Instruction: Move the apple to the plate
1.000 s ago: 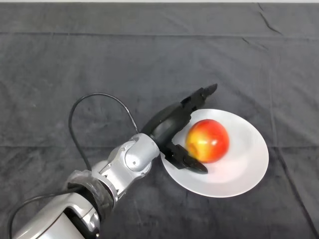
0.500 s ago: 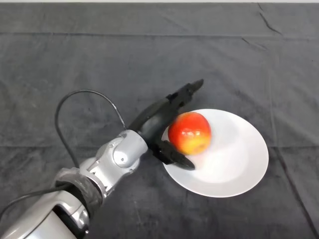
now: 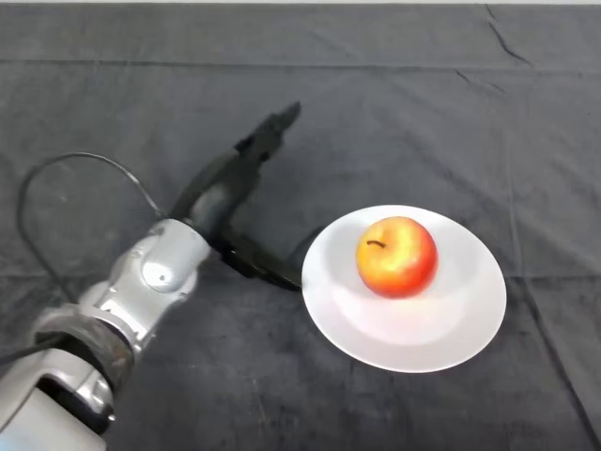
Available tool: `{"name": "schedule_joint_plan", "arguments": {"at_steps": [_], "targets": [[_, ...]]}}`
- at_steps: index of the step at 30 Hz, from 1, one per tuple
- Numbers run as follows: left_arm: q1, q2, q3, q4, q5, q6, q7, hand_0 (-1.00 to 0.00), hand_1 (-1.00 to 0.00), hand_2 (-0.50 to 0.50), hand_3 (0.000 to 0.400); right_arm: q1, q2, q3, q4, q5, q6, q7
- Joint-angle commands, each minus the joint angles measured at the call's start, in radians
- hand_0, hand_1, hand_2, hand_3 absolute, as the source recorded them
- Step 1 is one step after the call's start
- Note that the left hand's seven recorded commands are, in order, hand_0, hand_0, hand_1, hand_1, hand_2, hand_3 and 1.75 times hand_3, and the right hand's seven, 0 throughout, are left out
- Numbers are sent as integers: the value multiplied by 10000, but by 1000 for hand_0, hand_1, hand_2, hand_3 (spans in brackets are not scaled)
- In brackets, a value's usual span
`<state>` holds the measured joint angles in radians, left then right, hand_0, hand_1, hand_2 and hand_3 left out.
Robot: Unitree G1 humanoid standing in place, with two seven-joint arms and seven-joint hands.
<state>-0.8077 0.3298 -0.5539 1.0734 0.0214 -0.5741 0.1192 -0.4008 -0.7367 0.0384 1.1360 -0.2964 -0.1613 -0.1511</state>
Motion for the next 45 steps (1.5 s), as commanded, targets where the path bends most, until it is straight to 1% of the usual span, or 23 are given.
{"name": "schedule_joint_plan", "arguments": {"at_steps": [1, 10, 16, 23, 30, 38, 45], "targets": [[271, 466, 421, 412, -63, -300, 124, 0, 0, 0, 0, 460, 356, 138, 257, 23, 85, -39], [1219, 1393, 1467, 577, -299, -830, 205, 0, 0, 0, 0, 461, 356, 138, 255, 24, 86, -39], [1765, 1760, 2105, 735, -480, -836, 267, 0, 0, 0, 0, 463, 356, 138, 251, 25, 87, -39], [2309, 2228, 2940, 877, -832, -740, 222, 0, 0, 0, 0, 466, 356, 137, 245, 27, 90, -38], [2673, 2480, 3736, 959, -1196, -511, 252, 0, 0, 0, 0, 469, 356, 137, 238, 28, 94, -37], [3168, 2523, 4539, 974, -1564, -353, 344, 0, 0, 0, 0, 474, 357, 136, 228, 30, 99, -36], [3528, 2822, 5309, 1016, -1951, -118, 290, 0, 0, 0, 0, 479, 357, 134, 218, 32, 104, -35]]}}
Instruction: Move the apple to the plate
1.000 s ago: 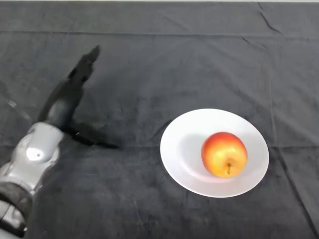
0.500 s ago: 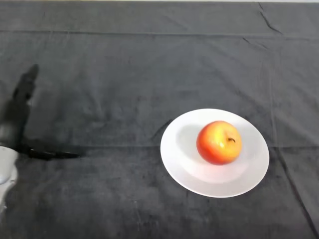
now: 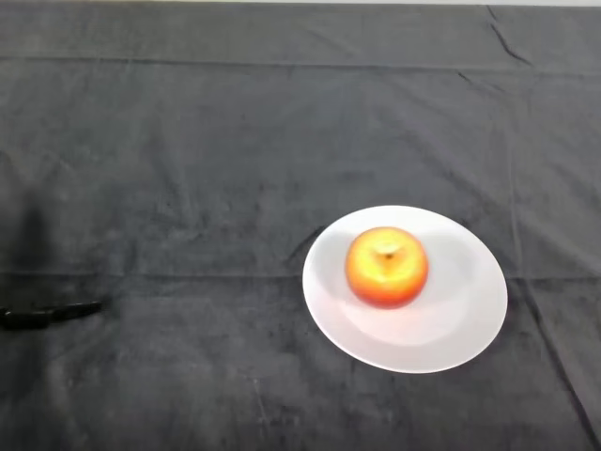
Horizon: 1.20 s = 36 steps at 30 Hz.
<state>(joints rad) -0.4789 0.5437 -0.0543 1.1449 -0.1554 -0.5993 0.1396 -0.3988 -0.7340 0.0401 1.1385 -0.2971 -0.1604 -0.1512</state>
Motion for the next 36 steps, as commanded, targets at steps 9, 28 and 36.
{"name": "schedule_joint_plan", "arguments": {"at_steps": [9, 28, 36], "targets": [[383, 876, 1185, 324, -599, 578, 185, 0, 0, 0, 0, 464, 330, 116, 185, 41, 100, -32], [964, 1326, 3645, 413, -2104, 981, 636, 0, 0, 0, 0, 463, 329, 116, 185, 41, 103, -31], [729, 1075, 4708, 324, -2948, 1200, 774, 0, 0, 0, 0, 458, 328, 117, 195, 39, 98, -31]]}}
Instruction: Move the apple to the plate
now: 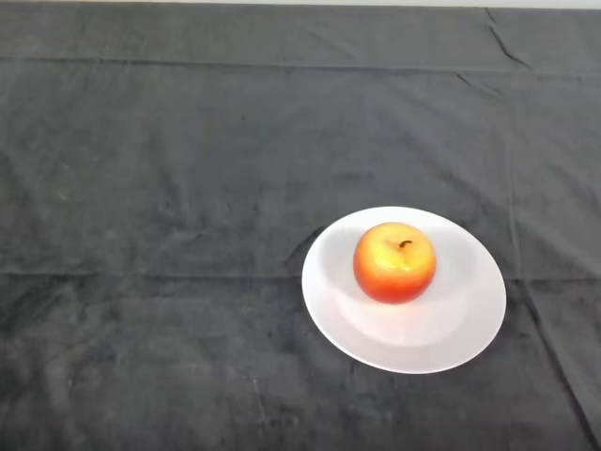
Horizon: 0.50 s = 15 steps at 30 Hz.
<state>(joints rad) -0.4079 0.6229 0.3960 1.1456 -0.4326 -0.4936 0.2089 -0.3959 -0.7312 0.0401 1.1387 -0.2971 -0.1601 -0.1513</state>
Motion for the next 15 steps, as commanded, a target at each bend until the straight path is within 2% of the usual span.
{"name": "schedule_joint_plan", "arguments": {"at_steps": [1, 15], "targets": [[-6, 257, 296, 300, -243, 152, 85, 0, 0, 0, 0, 428, 300, 117, 194, 39, 95, -30], [-56, 98, 1268, 53, -857, 173, -256, 0, 0, 0, 0, 419, 300, 120, 214, 35, 85, -33]]}}
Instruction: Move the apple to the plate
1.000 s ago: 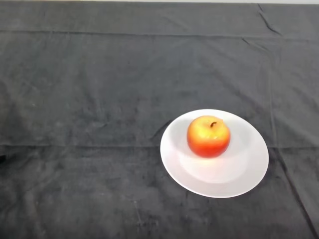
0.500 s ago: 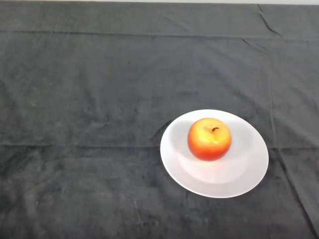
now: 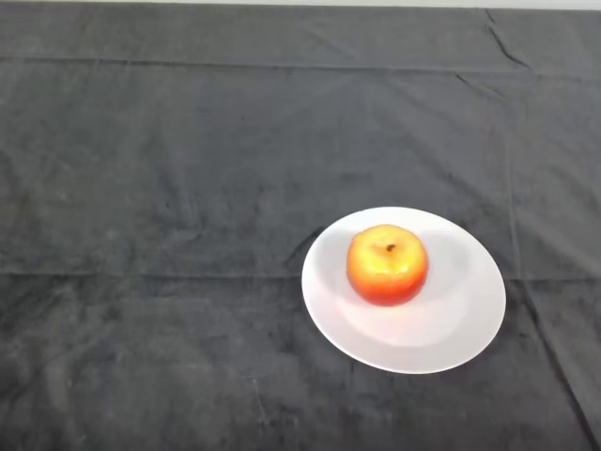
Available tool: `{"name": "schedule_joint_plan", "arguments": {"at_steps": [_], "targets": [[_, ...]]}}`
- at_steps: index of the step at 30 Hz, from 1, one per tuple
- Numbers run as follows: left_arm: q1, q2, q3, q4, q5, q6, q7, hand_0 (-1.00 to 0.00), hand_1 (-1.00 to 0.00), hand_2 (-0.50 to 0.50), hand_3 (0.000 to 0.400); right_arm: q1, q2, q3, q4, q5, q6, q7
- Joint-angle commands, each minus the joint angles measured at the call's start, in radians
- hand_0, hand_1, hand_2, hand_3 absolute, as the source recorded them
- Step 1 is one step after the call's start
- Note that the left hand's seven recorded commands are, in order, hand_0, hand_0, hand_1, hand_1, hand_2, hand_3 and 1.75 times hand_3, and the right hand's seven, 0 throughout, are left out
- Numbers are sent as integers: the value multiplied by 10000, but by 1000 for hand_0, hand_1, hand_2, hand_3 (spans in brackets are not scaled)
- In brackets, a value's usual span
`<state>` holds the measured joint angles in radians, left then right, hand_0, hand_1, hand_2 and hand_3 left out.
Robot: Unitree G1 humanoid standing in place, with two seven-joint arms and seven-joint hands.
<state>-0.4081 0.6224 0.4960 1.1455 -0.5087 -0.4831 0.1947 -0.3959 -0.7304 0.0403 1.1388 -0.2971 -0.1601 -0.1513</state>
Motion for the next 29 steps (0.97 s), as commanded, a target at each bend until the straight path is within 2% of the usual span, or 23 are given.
{"name": "schedule_joint_plan", "arguments": {"at_steps": [1, 29], "targets": [[-52, 99, 307, 42, -109, 61, -129, 0, 0, 0, 0, 417, 292, 118, 214, 35, 84, -33], [-106, -188, 956, -107, -126, -28, -514, 0, 0, 0, 0, 407, 292, 122, 236, 32, 70, -38]]}}
